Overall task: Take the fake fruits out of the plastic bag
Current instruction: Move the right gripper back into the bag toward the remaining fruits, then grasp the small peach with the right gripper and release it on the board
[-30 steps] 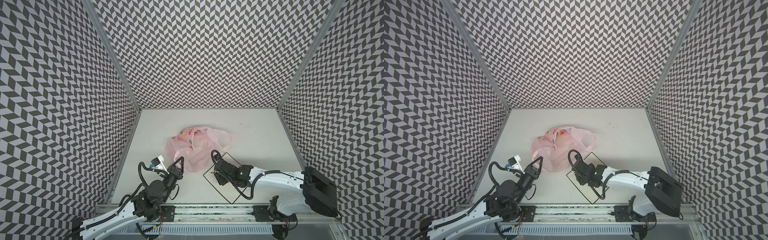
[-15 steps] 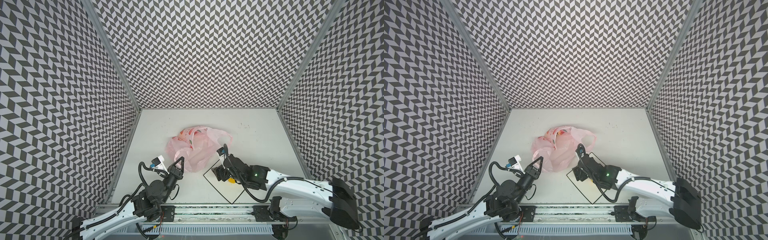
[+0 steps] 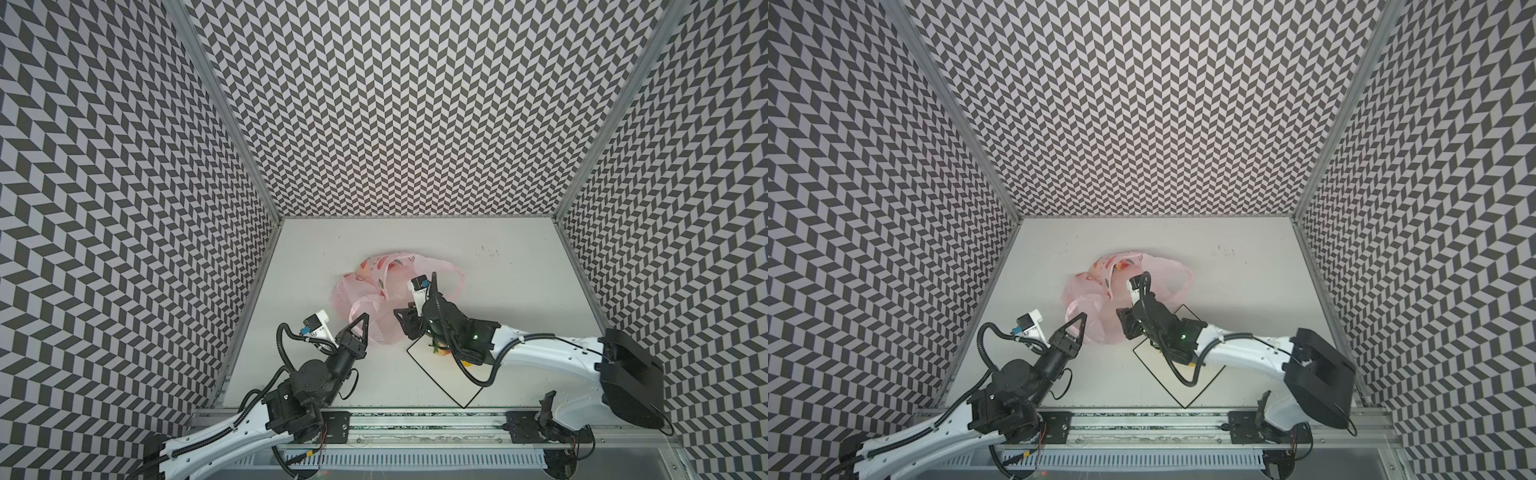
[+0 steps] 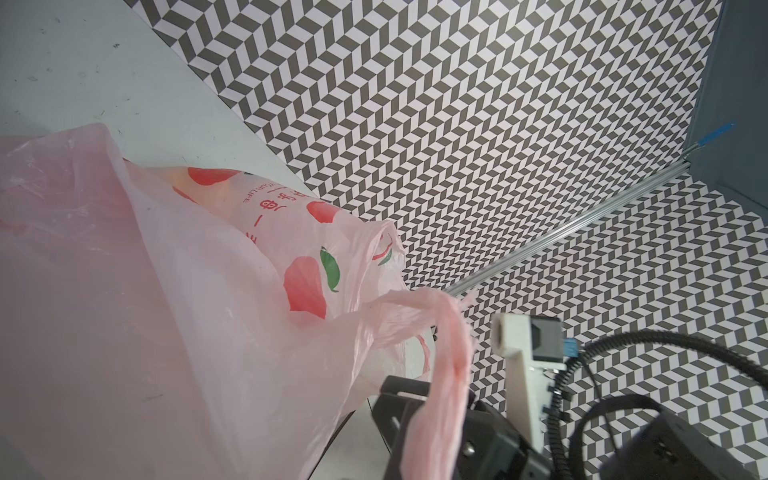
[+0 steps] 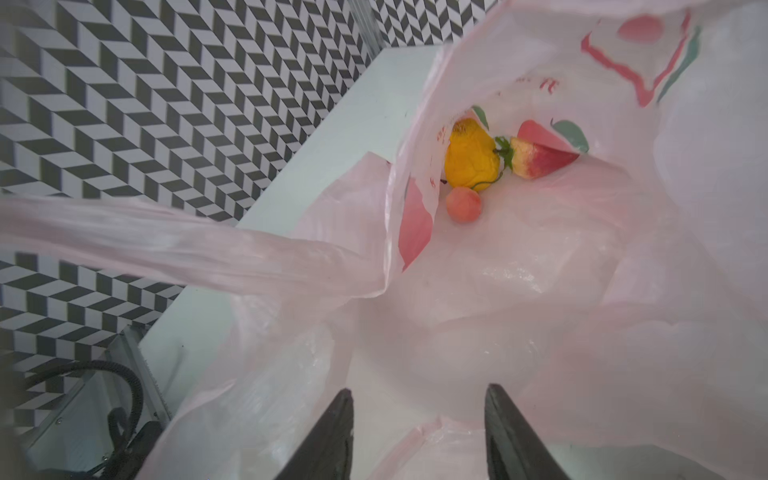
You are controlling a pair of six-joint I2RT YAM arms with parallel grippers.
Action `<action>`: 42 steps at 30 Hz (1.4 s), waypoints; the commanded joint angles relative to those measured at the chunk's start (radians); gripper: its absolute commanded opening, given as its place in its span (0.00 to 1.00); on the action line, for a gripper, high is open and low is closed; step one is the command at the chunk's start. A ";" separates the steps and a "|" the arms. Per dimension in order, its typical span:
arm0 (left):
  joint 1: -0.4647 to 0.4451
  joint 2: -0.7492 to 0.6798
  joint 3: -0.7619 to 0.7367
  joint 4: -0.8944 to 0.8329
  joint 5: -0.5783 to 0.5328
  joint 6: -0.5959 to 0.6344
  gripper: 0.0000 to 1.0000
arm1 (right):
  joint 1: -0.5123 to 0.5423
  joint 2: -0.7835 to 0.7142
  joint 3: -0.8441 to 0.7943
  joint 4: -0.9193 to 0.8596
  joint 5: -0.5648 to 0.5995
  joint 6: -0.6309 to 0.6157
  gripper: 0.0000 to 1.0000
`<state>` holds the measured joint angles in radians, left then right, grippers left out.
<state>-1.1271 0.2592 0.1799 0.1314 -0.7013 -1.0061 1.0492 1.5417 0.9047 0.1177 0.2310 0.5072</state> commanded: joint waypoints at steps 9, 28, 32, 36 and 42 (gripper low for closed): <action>0.000 -0.043 0.066 -0.108 0.012 -0.004 0.00 | -0.124 0.415 0.313 0.171 -0.194 0.163 0.62; 0.000 0.040 0.097 -0.113 0.094 -0.008 0.00 | -0.158 0.814 0.706 0.126 -0.041 0.147 0.75; 0.000 0.040 0.092 -0.104 0.093 -0.015 0.00 | -0.158 0.868 0.775 0.076 -0.016 0.136 0.69; 0.000 0.038 0.090 -0.105 0.082 -0.020 0.00 | -0.158 0.903 0.817 0.041 -0.008 0.126 0.60; 0.000 0.011 0.081 -0.116 0.052 -0.024 0.00 | -0.156 0.797 0.730 0.085 -0.023 0.118 0.47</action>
<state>-1.1271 0.2867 0.2455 0.0200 -0.6159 -1.0161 0.8925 2.4100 1.6756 0.1791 0.1986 0.6308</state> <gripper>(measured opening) 0.047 0.483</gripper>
